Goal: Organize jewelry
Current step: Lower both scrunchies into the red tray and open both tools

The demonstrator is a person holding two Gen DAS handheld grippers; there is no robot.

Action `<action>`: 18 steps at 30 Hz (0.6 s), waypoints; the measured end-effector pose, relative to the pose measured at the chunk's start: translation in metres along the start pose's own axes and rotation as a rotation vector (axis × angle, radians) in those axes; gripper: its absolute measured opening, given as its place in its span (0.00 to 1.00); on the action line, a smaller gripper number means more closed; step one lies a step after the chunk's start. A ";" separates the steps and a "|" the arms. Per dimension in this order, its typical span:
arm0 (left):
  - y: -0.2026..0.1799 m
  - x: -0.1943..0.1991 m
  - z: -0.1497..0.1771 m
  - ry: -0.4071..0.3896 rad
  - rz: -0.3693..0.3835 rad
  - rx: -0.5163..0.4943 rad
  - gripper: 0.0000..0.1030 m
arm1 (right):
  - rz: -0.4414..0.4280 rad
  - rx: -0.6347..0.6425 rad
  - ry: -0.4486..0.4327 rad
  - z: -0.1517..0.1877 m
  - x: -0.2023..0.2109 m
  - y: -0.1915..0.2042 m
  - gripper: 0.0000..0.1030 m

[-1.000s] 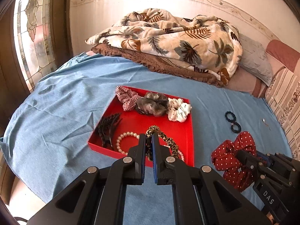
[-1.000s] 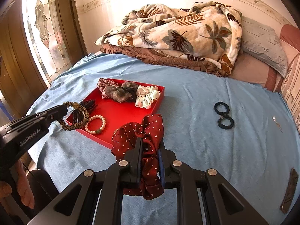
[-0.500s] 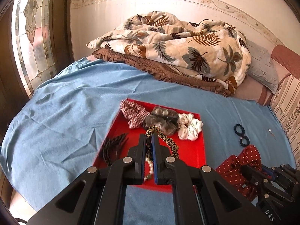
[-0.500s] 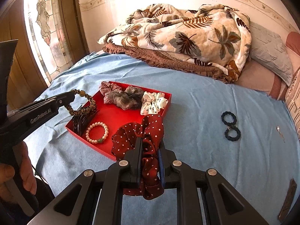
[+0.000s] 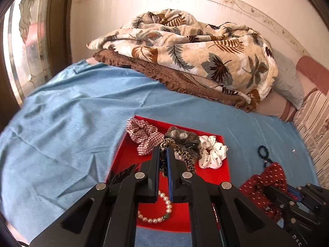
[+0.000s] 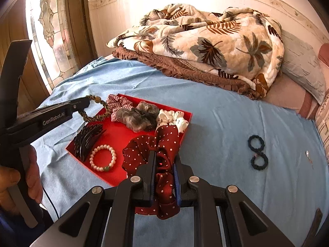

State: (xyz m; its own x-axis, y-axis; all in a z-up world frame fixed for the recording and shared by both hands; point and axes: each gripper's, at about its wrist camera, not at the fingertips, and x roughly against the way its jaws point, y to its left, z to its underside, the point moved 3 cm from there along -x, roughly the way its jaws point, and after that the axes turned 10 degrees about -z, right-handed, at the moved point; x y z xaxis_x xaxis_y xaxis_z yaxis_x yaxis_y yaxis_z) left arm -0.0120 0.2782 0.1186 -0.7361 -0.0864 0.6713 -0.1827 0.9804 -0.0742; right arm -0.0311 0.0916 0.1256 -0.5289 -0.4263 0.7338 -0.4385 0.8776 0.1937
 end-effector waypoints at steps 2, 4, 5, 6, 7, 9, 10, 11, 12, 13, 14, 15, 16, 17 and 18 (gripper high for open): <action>0.006 -0.005 -0.001 0.004 0.040 0.025 0.06 | 0.001 0.007 0.000 -0.005 -0.007 0.002 0.16; 0.010 -0.012 -0.001 0.007 0.062 0.039 0.06 | -0.002 0.010 0.004 -0.008 -0.014 0.002 0.16; 0.012 -0.016 -0.002 0.015 0.074 0.045 0.06 | -0.004 0.012 0.008 -0.009 -0.019 0.003 0.16; 0.015 -0.020 -0.002 0.026 0.091 0.055 0.06 | -0.005 0.014 0.014 -0.011 -0.024 0.003 0.16; 0.017 -0.025 -0.002 0.039 0.110 0.070 0.06 | -0.005 0.015 0.019 -0.010 -0.029 0.004 0.16; 0.021 -0.033 -0.003 0.061 0.137 0.092 0.06 | -0.009 0.016 0.032 -0.011 -0.040 0.005 0.16; 0.021 -0.037 -0.002 0.071 0.145 0.099 0.06 | -0.011 0.017 0.038 -0.011 -0.044 0.005 0.16; 0.021 -0.040 -0.001 0.079 0.150 0.101 0.06 | -0.012 0.018 0.045 -0.011 -0.050 0.006 0.16; 0.021 -0.042 -0.001 0.087 0.154 0.099 0.06 | -0.012 0.019 0.050 -0.010 -0.053 0.006 0.16; 0.019 -0.045 0.001 0.100 0.158 0.092 0.06 | -0.012 0.021 0.057 -0.010 -0.058 0.005 0.16; 0.016 -0.049 0.003 0.115 0.159 0.082 0.06 | -0.011 0.021 0.062 -0.009 -0.063 0.005 0.16; 0.014 -0.052 0.005 0.129 0.153 0.071 0.06 | -0.013 0.019 0.068 -0.008 -0.068 0.003 0.16; 0.011 -0.055 0.008 0.142 0.144 0.057 0.06 | -0.014 0.013 0.074 -0.008 -0.071 0.002 0.16; 0.008 -0.059 0.011 0.157 0.134 0.044 0.06 | -0.015 0.004 0.081 -0.007 -0.076 -0.001 0.16; 0.006 -0.062 0.013 0.173 0.120 0.031 0.06 | -0.018 -0.006 0.087 -0.007 -0.080 -0.003 0.16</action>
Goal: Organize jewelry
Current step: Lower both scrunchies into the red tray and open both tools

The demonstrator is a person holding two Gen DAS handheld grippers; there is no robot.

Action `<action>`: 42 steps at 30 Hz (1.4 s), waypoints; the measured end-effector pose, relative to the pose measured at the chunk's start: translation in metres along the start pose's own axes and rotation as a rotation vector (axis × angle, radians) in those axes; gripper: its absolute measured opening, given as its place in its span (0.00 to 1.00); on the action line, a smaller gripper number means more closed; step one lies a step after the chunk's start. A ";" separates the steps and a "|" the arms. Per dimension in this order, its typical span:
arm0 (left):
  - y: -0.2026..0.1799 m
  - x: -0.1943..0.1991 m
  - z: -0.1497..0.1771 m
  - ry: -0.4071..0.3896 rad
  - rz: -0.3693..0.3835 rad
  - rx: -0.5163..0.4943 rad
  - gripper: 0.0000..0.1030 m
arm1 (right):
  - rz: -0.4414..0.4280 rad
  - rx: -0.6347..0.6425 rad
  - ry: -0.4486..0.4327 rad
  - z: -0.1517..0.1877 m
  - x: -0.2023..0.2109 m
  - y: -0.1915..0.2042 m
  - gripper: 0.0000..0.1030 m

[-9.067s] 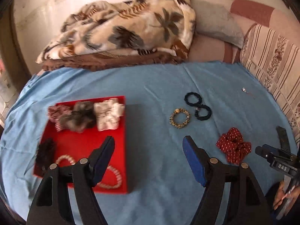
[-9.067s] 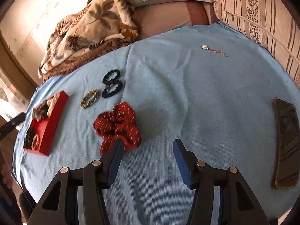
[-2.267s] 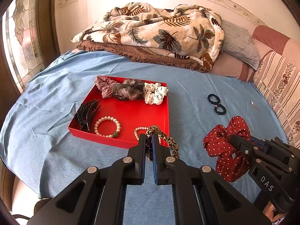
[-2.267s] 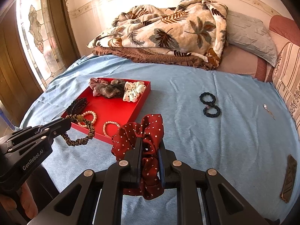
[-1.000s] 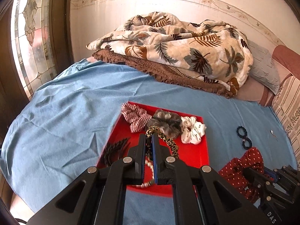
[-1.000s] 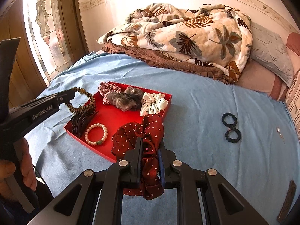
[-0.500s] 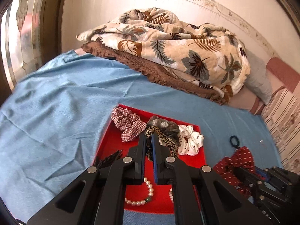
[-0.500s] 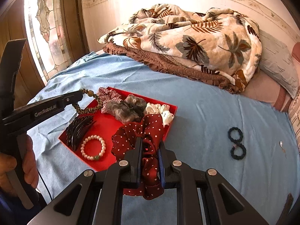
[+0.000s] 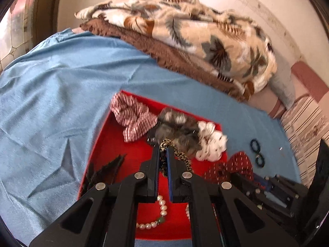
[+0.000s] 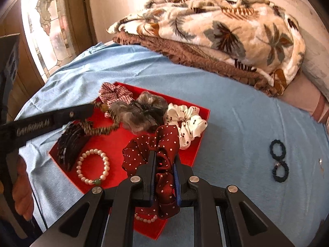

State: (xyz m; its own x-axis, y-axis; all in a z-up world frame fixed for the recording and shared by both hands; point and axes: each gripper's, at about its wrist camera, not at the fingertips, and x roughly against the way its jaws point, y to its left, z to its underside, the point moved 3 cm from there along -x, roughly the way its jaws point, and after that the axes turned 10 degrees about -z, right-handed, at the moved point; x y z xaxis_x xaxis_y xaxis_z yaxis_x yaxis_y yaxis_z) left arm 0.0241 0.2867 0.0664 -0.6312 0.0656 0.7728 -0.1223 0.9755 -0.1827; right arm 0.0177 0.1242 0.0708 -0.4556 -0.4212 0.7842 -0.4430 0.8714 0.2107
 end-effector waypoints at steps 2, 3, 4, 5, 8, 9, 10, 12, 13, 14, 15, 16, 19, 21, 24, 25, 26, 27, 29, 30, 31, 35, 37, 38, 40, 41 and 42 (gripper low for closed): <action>-0.002 -0.010 0.004 0.036 -0.042 -0.023 0.06 | -0.008 -0.022 0.014 0.000 -0.008 -0.006 0.16; -0.003 -0.014 0.006 0.050 -0.061 -0.031 0.06 | -0.011 -0.031 0.021 0.000 -0.011 -0.008 0.16; -0.003 -0.019 0.008 0.064 -0.083 -0.039 0.06 | -0.011 -0.036 0.026 0.000 -0.014 -0.010 0.16; -0.002 -0.023 0.010 0.072 -0.104 -0.045 0.06 | -0.010 -0.040 0.031 0.000 -0.017 -0.012 0.16; 0.001 -0.034 0.012 0.080 -0.159 -0.058 0.06 | -0.008 -0.052 0.042 0.000 -0.025 -0.016 0.16; 0.002 -0.036 0.013 0.082 -0.172 -0.059 0.06 | -0.011 -0.057 0.045 -0.001 -0.028 -0.016 0.16; 0.002 -0.038 0.013 0.084 -0.179 -0.059 0.06 | -0.015 -0.062 0.049 -0.001 -0.030 -0.017 0.16; 0.004 -0.040 0.013 0.086 -0.190 -0.057 0.06 | -0.022 -0.066 0.058 -0.001 -0.036 -0.015 0.16; 0.005 -0.039 0.013 0.081 -0.200 -0.056 0.06 | -0.026 -0.065 0.064 0.000 -0.039 -0.015 0.16; 0.005 -0.039 0.013 0.077 -0.206 -0.058 0.07 | -0.033 -0.066 0.072 0.000 -0.042 -0.013 0.16; 0.005 -0.038 0.012 0.073 -0.213 -0.059 0.07 | -0.036 -0.067 0.077 0.000 -0.045 -0.012 0.16; 0.006 -0.037 0.012 0.068 -0.221 -0.059 0.08 | -0.040 -0.069 0.082 0.001 -0.048 -0.011 0.16; 0.009 -0.033 0.010 0.057 -0.233 -0.057 0.10 | -0.056 -0.078 0.094 0.001 -0.056 -0.008 0.16; 0.011 -0.029 0.009 0.048 -0.232 -0.050 0.10 | -0.067 -0.082 0.099 0.001 -0.059 -0.006 0.16; 0.015 -0.021 0.005 0.027 -0.232 -0.034 0.12 | -0.081 -0.081 0.102 -0.001 -0.062 -0.001 0.16; 0.016 -0.018 0.004 0.017 -0.235 -0.030 0.13 | -0.086 -0.080 0.103 -0.002 -0.064 0.001 0.16; 0.018 -0.015 0.002 0.005 -0.239 -0.026 0.16 | -0.089 -0.078 0.104 -0.002 -0.065 0.003 0.16; 0.020 -0.012 0.001 -0.005 -0.244 -0.024 0.20 | -0.090 -0.075 0.106 -0.003 -0.066 0.005 0.16; 0.023 -0.006 0.000 -0.027 -0.256 -0.017 0.24 | -0.094 -0.065 0.112 -0.003 -0.068 0.009 0.17; 0.024 -0.004 -0.001 -0.033 -0.259 -0.014 0.25 | -0.097 -0.060 0.117 -0.003 -0.069 0.011 0.19; 0.025 -0.002 -0.001 -0.039 -0.261 -0.011 0.25 | -0.096 -0.057 0.118 -0.004 -0.069 0.012 0.27; 0.028 0.001 -0.003 -0.046 -0.261 0.002 0.26 | -0.091 -0.046 0.092 -0.005 -0.061 0.016 0.48; 0.028 0.003 -0.004 -0.055 -0.268 0.000 0.26 | -0.088 -0.033 0.080 -0.007 -0.056 0.019 0.49; 0.027 0.004 -0.004 -0.060 -0.275 -0.003 0.27 | -0.086 -0.027 0.075 -0.008 -0.053 0.020 0.50; 0.027 0.008 -0.004 -0.074 -0.291 -0.011 0.29 | -0.081 -0.023 0.065 -0.010 -0.047 0.022 0.50; 0.026 0.009 -0.003 -0.081 -0.298 -0.014 0.32 | -0.082 -0.022 0.060 -0.010 -0.044 0.023 0.50; 0.026 0.011 -0.004 -0.087 -0.304 -0.017 0.35 | -0.083 -0.021 0.053 -0.010 -0.039 0.024 0.50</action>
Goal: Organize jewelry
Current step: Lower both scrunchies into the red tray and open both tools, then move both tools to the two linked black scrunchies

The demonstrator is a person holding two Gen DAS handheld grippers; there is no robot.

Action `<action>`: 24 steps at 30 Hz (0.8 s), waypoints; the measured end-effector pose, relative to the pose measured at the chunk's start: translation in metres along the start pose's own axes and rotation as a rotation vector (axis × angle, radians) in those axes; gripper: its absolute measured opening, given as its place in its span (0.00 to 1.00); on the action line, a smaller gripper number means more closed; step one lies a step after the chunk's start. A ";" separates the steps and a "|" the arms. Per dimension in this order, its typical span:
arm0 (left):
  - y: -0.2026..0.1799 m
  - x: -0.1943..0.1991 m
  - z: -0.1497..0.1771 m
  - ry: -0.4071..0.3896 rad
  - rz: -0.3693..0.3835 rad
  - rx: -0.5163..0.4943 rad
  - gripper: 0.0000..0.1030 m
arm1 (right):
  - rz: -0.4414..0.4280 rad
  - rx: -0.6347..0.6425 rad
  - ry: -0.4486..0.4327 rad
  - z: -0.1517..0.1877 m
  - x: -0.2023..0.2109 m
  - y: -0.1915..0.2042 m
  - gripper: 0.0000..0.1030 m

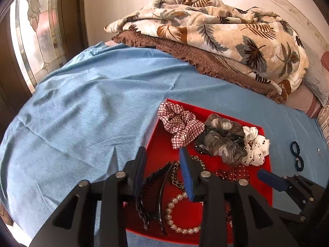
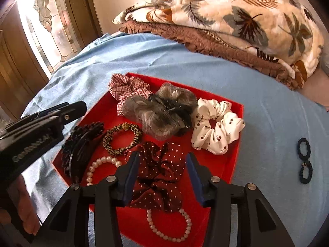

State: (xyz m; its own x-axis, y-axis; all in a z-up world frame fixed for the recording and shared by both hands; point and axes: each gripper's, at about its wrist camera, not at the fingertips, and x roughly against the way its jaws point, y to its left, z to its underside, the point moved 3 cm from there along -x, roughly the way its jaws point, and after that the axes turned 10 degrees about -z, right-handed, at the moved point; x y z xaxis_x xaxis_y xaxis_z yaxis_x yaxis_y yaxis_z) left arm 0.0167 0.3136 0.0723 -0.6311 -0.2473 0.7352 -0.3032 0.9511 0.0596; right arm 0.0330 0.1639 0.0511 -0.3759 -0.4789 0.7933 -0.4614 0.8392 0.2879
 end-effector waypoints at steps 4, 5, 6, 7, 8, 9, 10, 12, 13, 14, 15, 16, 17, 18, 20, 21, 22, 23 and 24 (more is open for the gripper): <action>0.002 0.008 0.000 -0.025 -0.014 -0.007 0.38 | 0.018 0.013 -0.023 0.002 0.017 0.003 0.50; 0.002 0.010 0.000 -0.029 -0.014 -0.007 0.40 | 0.023 0.016 -0.028 0.003 0.021 0.002 0.50; 0.003 0.011 0.001 -0.032 -0.012 -0.006 0.41 | 0.028 0.017 -0.034 0.005 0.026 0.002 0.50; 0.004 0.013 0.001 -0.034 -0.011 -0.006 0.41 | 0.031 0.014 -0.040 0.007 0.031 0.001 0.51; 0.004 0.014 0.002 -0.034 -0.012 -0.006 0.41 | 0.032 0.009 -0.046 0.008 0.036 0.000 0.51; 0.004 0.015 0.002 -0.035 -0.011 -0.007 0.42 | 0.033 0.002 -0.051 0.010 0.041 -0.002 0.52; 0.004 0.016 0.004 -0.036 -0.011 -0.006 0.42 | 0.035 -0.006 -0.057 0.011 0.047 -0.004 0.54; 0.004 0.018 0.006 -0.036 -0.007 -0.004 0.42 | 0.039 -0.015 -0.066 0.015 0.057 -0.008 0.55; 0.004 0.020 0.007 -0.037 -0.005 -0.003 0.43 | 0.043 -0.018 -0.069 0.017 0.061 -0.009 0.55; 0.004 0.022 0.008 -0.038 -0.005 -0.002 0.43 | 0.048 -0.020 -0.071 0.019 0.066 -0.011 0.55; 0.004 0.023 0.009 -0.039 -0.006 -0.001 0.43 | 0.054 -0.022 -0.073 0.023 0.071 -0.014 0.55; 0.003 0.025 0.011 -0.040 -0.006 0.001 0.44 | 0.060 -0.024 -0.074 0.026 0.076 -0.017 0.55; 0.002 0.027 0.013 -0.042 -0.005 0.001 0.44 | 0.070 -0.028 -0.073 0.031 0.081 -0.022 0.56; 0.001 0.029 0.014 -0.042 -0.004 -0.001 0.44 | 0.078 -0.030 -0.072 0.034 0.085 -0.025 0.56; -0.003 0.037 0.019 -0.048 -0.002 -0.014 0.45 | 0.105 -0.040 -0.074 0.043 0.096 -0.035 0.56; -0.006 0.041 0.021 -0.061 -0.003 -0.026 0.46 | 0.117 -0.045 -0.076 0.046 0.100 -0.040 0.56; -0.008 0.045 0.024 -0.073 -0.010 -0.038 0.48 | 0.130 -0.054 -0.079 0.051 0.106 -0.046 0.56; -0.010 0.050 0.027 -0.088 -0.027 -0.056 0.52 | 0.139 -0.062 -0.080 0.054 0.111 -0.052 0.56; -0.012 0.052 0.030 -0.095 -0.040 -0.069 0.53 | 0.152 -0.077 -0.082 0.060 0.119 -0.061 0.56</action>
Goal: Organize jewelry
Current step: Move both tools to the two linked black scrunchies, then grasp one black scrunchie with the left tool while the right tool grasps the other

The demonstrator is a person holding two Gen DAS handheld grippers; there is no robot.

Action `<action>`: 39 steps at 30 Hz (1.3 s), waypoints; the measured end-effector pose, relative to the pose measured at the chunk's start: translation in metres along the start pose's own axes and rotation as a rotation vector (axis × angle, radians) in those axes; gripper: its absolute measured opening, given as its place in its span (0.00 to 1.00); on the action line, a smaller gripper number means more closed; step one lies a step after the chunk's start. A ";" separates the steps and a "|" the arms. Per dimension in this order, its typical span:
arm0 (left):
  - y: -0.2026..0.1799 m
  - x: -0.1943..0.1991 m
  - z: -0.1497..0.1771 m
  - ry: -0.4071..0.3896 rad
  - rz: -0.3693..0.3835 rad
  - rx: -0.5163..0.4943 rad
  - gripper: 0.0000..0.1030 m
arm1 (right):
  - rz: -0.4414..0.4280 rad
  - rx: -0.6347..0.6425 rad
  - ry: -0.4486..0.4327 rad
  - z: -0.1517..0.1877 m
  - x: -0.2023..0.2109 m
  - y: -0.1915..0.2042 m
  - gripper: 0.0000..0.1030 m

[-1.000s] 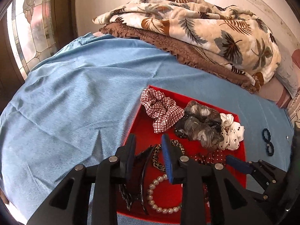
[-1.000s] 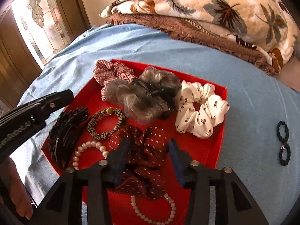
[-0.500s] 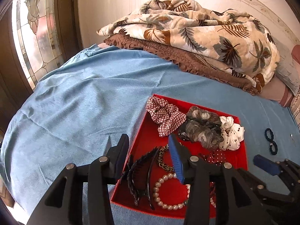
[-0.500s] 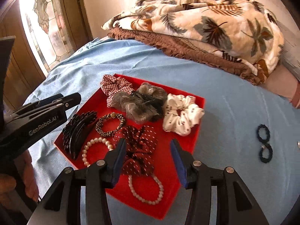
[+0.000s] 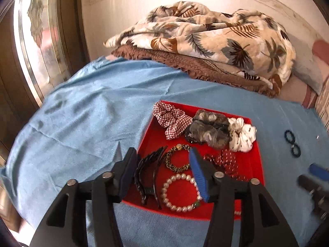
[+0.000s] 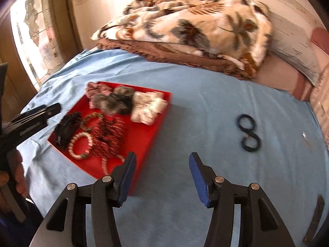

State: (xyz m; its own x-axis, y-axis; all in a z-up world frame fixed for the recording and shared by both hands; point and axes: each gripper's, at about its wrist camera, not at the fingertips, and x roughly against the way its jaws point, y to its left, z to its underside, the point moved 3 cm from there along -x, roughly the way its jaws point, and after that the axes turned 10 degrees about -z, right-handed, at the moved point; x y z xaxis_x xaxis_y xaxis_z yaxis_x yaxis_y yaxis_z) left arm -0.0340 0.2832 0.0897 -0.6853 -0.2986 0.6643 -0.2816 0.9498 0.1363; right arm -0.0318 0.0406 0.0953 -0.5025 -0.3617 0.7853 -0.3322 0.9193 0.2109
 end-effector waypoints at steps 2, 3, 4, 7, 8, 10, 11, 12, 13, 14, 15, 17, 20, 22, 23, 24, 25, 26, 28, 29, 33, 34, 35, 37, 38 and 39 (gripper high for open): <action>-0.006 0.004 0.005 0.011 -0.001 -0.021 0.53 | 0.023 -0.025 -0.003 0.008 0.010 -0.018 0.57; -0.009 0.007 0.008 0.021 0.012 -0.030 0.53 | 0.035 -0.040 -0.003 0.013 0.014 -0.027 0.58; -0.013 0.011 0.010 0.027 0.024 -0.039 0.53 | 0.043 -0.051 -0.003 0.016 0.017 -0.035 0.58; -0.026 0.025 0.013 0.026 0.052 -0.074 0.53 | 0.076 -0.098 0.002 0.032 0.026 -0.063 0.58; -0.030 0.031 0.015 0.021 0.059 -0.087 0.53 | 0.085 -0.114 0.003 0.037 0.029 -0.072 0.58; -0.042 0.043 0.017 0.002 0.084 -0.120 0.53 | 0.099 -0.147 0.004 0.047 0.035 -0.090 0.58; -0.048 0.049 0.018 -0.008 0.096 -0.135 0.53 | 0.106 -0.161 0.004 0.052 0.038 -0.098 0.58; -0.055 0.054 0.020 -0.016 0.106 -0.150 0.54 | 0.113 -0.175 0.003 0.056 0.041 -0.106 0.58; -0.064 0.060 0.022 -0.023 0.115 -0.173 0.54 | 0.118 -0.190 0.002 0.061 0.044 -0.115 0.58; -0.072 0.063 0.023 -0.025 0.119 -0.190 0.55 | 0.120 -0.201 0.000 0.064 0.047 -0.121 0.58; -0.080 0.066 0.025 -0.026 0.124 -0.210 0.55 | 0.121 -0.215 -0.004 0.068 0.049 -0.128 0.58; -0.099 0.071 0.029 -0.014 0.149 -0.251 0.55 | 0.120 -0.236 -0.010 0.073 0.053 -0.141 0.58; -0.126 0.074 0.033 0.021 0.196 -0.295 0.55 | 0.116 -0.266 -0.013 0.080 0.052 -0.159 0.58; -0.141 0.073 0.034 0.040 0.222 -0.305 0.55 | 0.105 -0.285 -0.013 0.080 0.048 -0.173 0.58; -0.150 0.072 0.034 0.054 0.239 -0.308 0.55 | 0.101 -0.292 -0.012 0.079 0.045 -0.178 0.58; -0.157 0.070 0.033 0.068 0.255 -0.309 0.55 | 0.093 -0.301 -0.012 0.077 0.041 -0.183 0.58; -0.166 0.068 0.033 0.084 0.275 -0.308 0.55 | 0.080 -0.310 -0.011 0.075 0.037 -0.187 0.58; -0.174 0.065 0.032 0.102 0.293 -0.306 0.55 | 0.069 -0.317 -0.010 0.073 0.033 -0.190 0.58; -0.189 0.057 0.028 0.121 0.315 -0.302 0.55 | 0.041 -0.324 -0.013 0.063 0.021 -0.198 0.58; -0.198 0.052 0.025 0.124 0.319 -0.303 0.55 | 0.031 -0.320 -0.017 0.057 0.015 -0.200 0.55; -0.226 0.028 0.008 0.135 0.331 -0.300 0.55 | 0.006 -0.304 -0.015 0.033 -0.015 -0.211 0.48; -0.236 0.019 0.002 0.143 0.336 -0.295 0.55 | 0.005 -0.301 -0.011 0.027 -0.024 -0.214 0.46; -0.242 0.012 -0.002 0.149 0.337 -0.291 0.55 | 0.005 -0.299 -0.010 0.024 -0.030 -0.216 0.43; -0.257 -0.004 -0.012 0.165 0.330 -0.276 0.55 | 0.009 -0.302 -0.004 0.017 -0.047 -0.224 0.42; -0.263 -0.011 -0.016 0.171 0.332 -0.270 0.55 | 0.009 -0.306 -0.001 0.014 -0.054 -0.228 0.42; -0.271 -0.018 -0.020 0.179 0.340 -0.262 0.55 | 0.008 -0.311 0.006 0.013 -0.062 -0.231 0.41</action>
State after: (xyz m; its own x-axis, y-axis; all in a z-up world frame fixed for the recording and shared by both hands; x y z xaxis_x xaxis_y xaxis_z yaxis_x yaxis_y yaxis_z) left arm 0.0683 0.0329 0.0553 -0.5763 0.0324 0.8166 0.1336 0.9895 0.0550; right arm 0.0663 -0.1513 -0.0096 -0.4992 -0.3544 0.7907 -0.0678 0.9257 0.3721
